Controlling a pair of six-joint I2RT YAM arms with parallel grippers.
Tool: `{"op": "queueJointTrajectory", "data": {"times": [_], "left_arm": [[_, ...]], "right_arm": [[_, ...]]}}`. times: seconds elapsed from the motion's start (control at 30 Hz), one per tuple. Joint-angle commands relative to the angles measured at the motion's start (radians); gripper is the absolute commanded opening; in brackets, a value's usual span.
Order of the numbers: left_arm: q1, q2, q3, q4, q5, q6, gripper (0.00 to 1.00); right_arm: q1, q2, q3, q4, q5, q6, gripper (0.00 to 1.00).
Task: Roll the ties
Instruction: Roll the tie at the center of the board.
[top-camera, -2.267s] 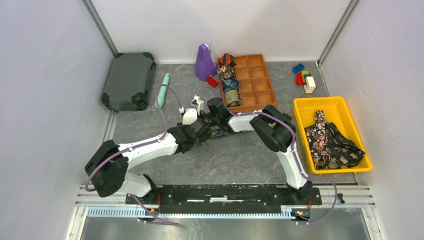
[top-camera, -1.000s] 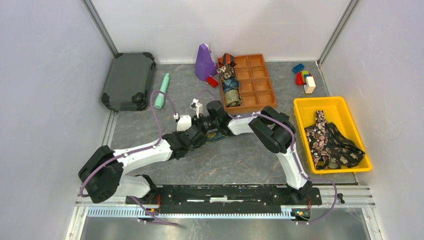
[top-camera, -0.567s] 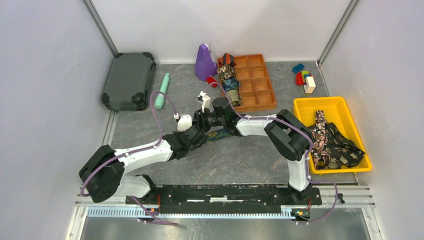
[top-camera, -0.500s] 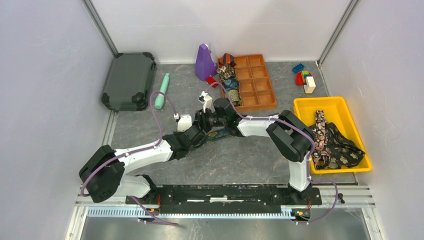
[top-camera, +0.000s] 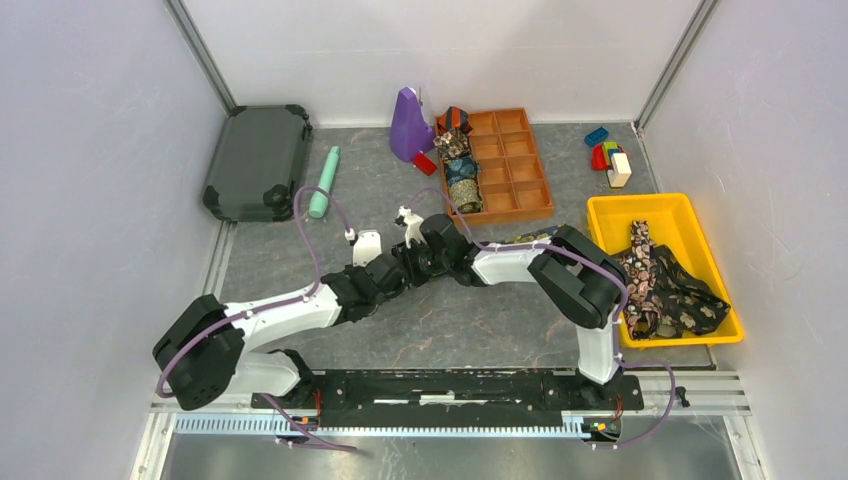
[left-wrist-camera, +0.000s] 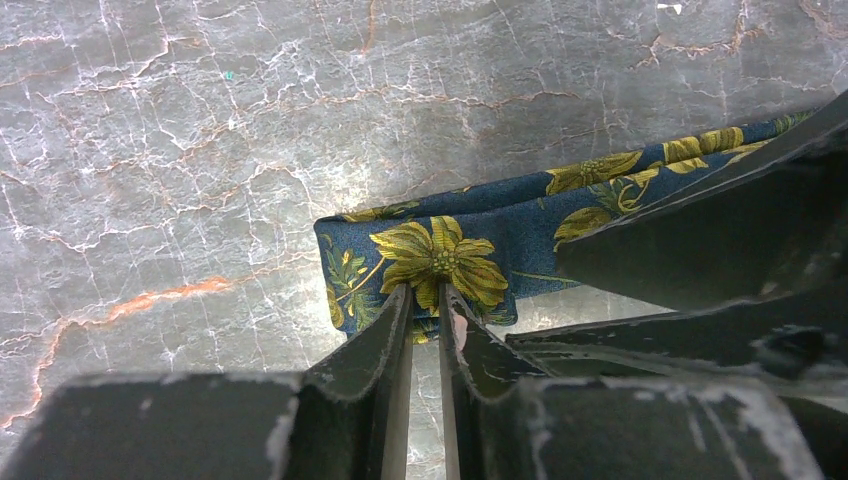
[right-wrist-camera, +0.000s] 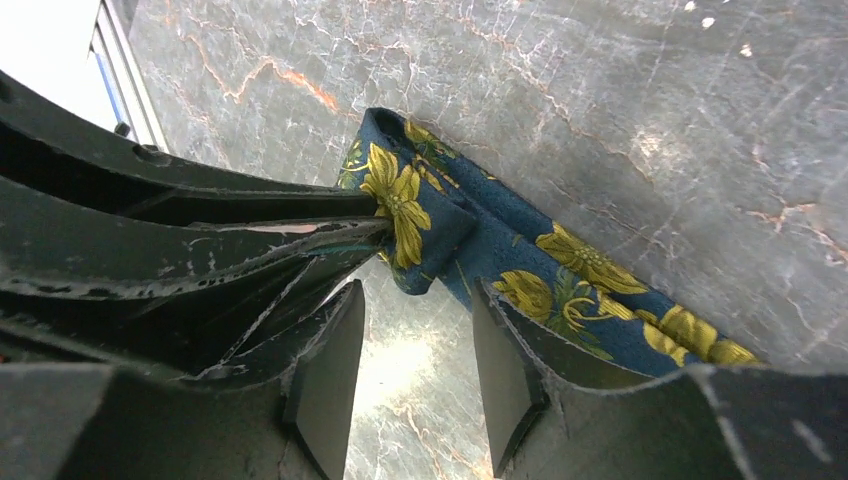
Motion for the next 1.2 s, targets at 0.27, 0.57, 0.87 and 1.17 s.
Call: {"op": "queueJointTrajectory", "data": {"times": [0.27, 0.57, 0.87, 1.17], "left_arm": [[0.002, -0.060, -0.035, 0.024, 0.030, -0.019, 0.21], [0.002, -0.068, -0.039, 0.028, 0.031, -0.017, 0.21], [0.003, -0.155, -0.006, -0.113, -0.025, -0.061, 0.58], [0.228, -0.340, -0.129, -0.030, 0.232, 0.025, 0.62]], "right_arm": [[0.021, 0.069, 0.111, -0.044, 0.062, -0.012, 0.47], [0.026, 0.109, 0.140, -0.042, 0.065, 0.003, 0.36], [0.026, 0.134, 0.142, -0.070, 0.074, -0.026, 0.15], [0.023, 0.168, 0.158, -0.088, 0.074, -0.048, 0.14]]}}
